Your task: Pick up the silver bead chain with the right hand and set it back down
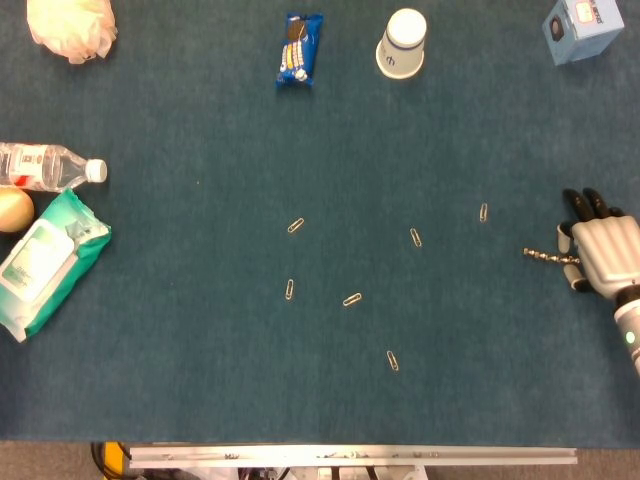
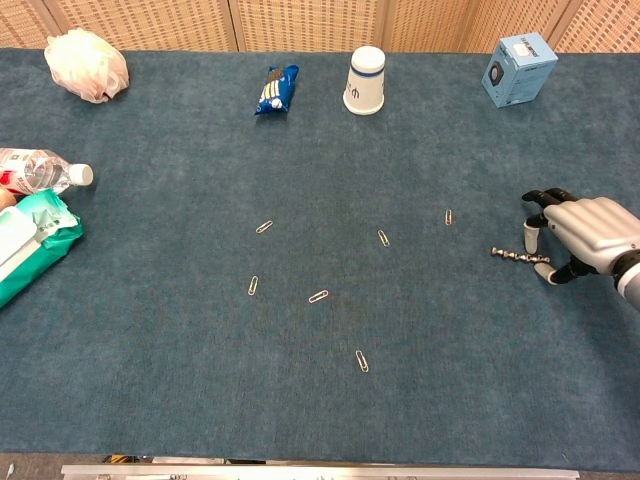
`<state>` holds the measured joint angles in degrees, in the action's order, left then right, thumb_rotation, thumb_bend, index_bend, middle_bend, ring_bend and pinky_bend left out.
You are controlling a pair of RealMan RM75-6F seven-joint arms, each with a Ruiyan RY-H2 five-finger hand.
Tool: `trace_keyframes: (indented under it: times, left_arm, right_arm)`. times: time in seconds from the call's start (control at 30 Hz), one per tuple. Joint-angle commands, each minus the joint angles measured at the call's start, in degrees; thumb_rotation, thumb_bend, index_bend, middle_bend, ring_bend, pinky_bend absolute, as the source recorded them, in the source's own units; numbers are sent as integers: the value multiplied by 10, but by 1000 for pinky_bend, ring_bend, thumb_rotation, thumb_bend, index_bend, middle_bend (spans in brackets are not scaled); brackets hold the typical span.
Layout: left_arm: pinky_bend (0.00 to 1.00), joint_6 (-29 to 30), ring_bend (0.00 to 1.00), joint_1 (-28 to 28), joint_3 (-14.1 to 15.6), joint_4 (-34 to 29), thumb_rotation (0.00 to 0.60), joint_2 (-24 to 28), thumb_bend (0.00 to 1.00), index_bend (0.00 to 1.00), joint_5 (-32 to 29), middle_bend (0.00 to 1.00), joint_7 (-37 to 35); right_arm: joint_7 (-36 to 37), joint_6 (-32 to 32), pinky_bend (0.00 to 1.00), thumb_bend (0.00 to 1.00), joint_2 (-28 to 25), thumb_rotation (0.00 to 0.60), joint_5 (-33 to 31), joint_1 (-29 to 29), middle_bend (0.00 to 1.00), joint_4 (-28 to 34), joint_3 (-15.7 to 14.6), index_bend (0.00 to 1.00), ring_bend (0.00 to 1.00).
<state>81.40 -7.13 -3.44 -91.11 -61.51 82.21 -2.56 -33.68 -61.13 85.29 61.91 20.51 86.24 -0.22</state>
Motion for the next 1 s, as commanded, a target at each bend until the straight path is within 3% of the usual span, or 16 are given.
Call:
trace_keyframes:
  times: [0.03, 1.0]
  left_arm:
    - [441, 0, 306, 0, 0, 0, 600, 0, 447, 367, 0, 379, 0]
    - [441, -4, 305, -1, -1, 0, 600, 1, 448, 367, -3, 379, 1]
  right_arm:
    - [0, 0, 277, 306, 0, 600, 0, 0, 99, 0, 0, 520, 36]
    - [3, -18, 276, 341, -8, 600, 12, -3, 111, 13, -6, 556, 36]
